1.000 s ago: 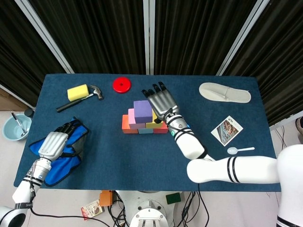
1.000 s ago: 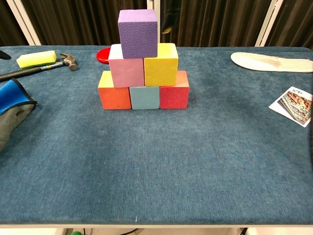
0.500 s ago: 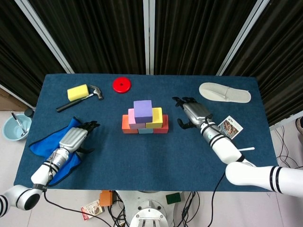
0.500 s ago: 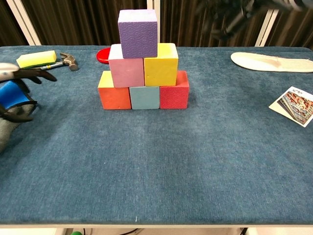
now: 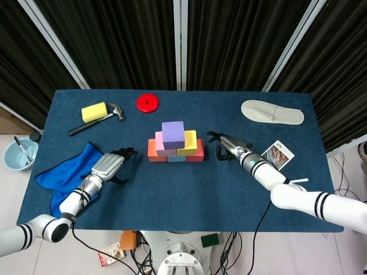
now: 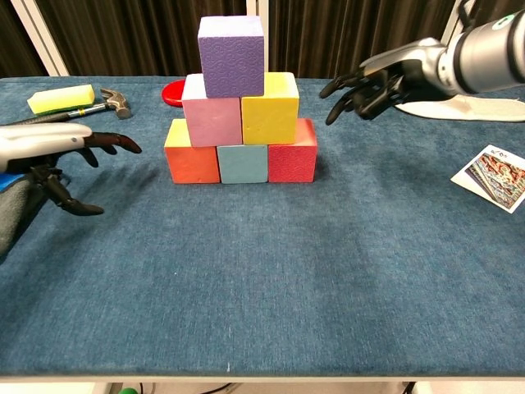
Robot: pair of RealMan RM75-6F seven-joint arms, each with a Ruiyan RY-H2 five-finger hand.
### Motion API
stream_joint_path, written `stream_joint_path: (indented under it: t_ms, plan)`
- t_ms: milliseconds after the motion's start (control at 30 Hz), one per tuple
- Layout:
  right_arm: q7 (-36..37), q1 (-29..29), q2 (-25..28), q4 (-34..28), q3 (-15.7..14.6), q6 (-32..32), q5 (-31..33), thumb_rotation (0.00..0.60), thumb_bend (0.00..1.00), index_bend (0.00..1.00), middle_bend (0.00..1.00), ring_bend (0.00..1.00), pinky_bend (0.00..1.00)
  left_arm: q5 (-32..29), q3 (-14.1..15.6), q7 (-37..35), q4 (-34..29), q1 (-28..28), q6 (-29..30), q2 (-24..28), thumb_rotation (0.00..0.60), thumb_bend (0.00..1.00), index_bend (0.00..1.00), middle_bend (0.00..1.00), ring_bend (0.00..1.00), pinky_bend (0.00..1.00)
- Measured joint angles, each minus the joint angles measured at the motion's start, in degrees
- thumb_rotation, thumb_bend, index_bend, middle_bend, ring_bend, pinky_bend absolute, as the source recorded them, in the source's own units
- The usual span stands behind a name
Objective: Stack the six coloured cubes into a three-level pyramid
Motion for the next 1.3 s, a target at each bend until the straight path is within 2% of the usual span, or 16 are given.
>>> stream_joint_path:
  t_ms: [367,633,1300]
  plan:
    - [1.8,2.1,-3.3,3.1,-1.9,0.3,-1.6,0.600,0.95,0.00,0.14,0.00,0.00,-1.6,0.0,0.6,2.3,-2.0,-1.4,-2.8,0.551,0.20,0.11,0.07,0.09,0.21]
    - [3.4,2.6,-5.3,4.7,-2.2,0.7,-2.6,0.600,0.95,0.00,0.14,0.00,0.00,-1.9,0.1,0.2,3.7,-2.9,-2.0,-4.0,0.548,0.20,0.11,0.07,0.09,0.21]
    - [4.9,3.2,-5.3,4.9,-2.9,1.9,-3.3,0.600,0.93,0.00,0.14,0.00,0.00,-2.8,0.6,0.7,5.3,-4.6,-2.8,-5.4,0.545,0.20,0.11,0.07,0.09,0.21]
